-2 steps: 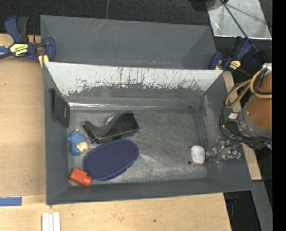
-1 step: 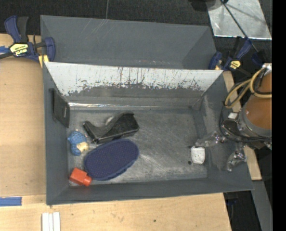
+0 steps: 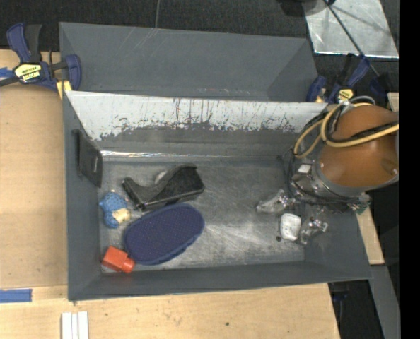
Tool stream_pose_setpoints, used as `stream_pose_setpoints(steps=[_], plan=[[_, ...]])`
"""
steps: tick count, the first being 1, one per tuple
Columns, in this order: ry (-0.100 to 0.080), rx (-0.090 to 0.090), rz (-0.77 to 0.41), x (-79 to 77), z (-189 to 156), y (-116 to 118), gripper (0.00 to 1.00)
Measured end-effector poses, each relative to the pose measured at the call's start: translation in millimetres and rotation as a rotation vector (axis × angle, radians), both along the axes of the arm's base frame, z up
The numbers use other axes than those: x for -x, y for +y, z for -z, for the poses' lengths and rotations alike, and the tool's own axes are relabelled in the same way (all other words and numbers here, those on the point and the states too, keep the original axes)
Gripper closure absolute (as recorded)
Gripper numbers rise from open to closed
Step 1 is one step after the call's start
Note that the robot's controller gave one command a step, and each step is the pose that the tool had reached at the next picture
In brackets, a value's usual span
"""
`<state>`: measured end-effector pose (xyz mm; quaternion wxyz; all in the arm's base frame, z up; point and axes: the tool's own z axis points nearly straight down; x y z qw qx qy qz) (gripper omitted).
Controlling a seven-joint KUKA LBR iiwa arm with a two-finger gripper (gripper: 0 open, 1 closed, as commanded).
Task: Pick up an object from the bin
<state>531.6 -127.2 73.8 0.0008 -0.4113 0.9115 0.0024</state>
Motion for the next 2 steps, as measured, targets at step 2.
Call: stream_pose_setpoints(steps=[2], plan=[[-0.013, 0.007, -0.023, -16.3, -155, 1, 1.00]])
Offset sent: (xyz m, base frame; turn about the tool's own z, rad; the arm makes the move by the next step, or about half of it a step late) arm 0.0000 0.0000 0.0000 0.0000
